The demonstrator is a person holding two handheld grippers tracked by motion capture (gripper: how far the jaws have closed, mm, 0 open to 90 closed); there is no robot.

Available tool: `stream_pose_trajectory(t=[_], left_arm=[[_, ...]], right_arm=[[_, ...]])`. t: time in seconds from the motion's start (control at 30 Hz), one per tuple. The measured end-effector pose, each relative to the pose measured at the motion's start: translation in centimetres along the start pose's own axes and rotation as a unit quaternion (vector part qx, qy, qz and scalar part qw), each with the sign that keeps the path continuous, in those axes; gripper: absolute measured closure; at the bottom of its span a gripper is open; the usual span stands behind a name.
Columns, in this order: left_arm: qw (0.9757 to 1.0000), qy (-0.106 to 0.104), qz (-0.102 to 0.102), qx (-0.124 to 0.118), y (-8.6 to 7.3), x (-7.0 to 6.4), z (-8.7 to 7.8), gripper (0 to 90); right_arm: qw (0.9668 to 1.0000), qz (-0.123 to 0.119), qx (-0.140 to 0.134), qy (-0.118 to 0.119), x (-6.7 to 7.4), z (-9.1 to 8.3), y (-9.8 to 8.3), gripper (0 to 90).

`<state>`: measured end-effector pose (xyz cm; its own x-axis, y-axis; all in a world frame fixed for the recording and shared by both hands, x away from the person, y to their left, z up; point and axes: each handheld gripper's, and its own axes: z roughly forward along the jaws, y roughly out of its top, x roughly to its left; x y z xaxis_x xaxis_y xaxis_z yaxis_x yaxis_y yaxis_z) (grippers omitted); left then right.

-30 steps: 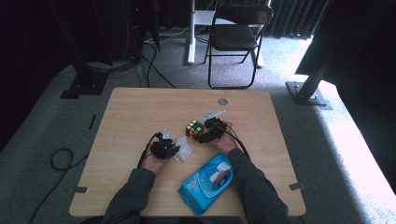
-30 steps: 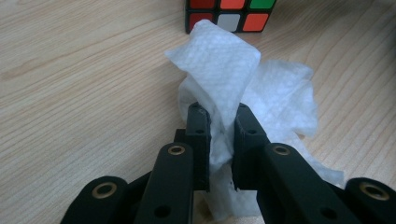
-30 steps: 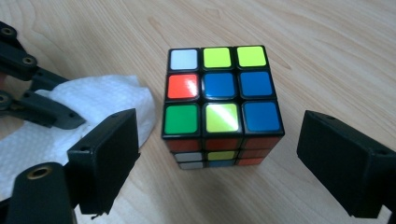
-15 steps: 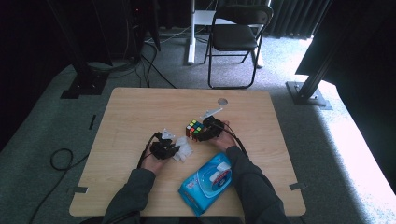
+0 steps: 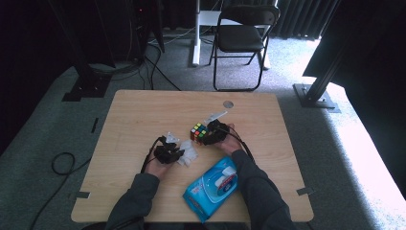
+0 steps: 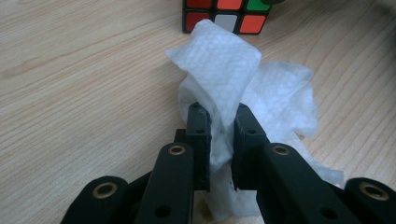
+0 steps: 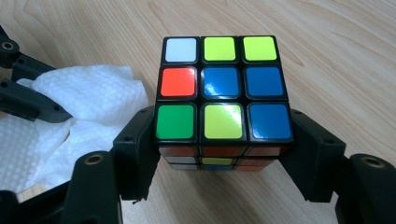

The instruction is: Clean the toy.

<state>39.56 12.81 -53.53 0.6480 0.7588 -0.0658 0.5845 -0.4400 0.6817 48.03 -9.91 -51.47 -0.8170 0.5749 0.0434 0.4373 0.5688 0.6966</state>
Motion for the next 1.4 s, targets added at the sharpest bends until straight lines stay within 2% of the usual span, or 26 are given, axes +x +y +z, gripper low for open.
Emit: stream_pose_trajectory(t=[0.27, 0.47, 0.7, 1.17, 1.4], left_arm=[[1.0000, 0.000, -0.002, -0.001, 0.0, -0.1, 0.0, 81.2], [0.9999, 0.009, 0.012, 0.002, 0.2, -0.4, 0.0, 83.4], [0.9999, 0.011, 0.012, 0.002, 0.3, -0.5, -0.1, 84.4], [0.9987, 0.010, 0.020, -0.046, 2.2, -0.8, -2.5, 84.6], [0.9976, 0.013, 0.026, -0.063, 3.3, -1.0, -3.4, 84.6]], right_arm=[[0.9999, 0.002, -0.004, -0.009, -0.2, -0.2, -0.1, 34.0], [0.9999, 0.003, -0.012, -0.007, -0.2, -0.7, -0.1, 34.0], [0.9999, -0.005, -0.015, -0.002, -0.1, -1.2, -0.2, 34.0], [0.9995, -0.028, -0.016, 0.005, 0.6, -1.9, -0.6, 34.1], [0.9994, -0.031, -0.016, 0.009, 0.8, -2.0, -1.0, 34.1]])
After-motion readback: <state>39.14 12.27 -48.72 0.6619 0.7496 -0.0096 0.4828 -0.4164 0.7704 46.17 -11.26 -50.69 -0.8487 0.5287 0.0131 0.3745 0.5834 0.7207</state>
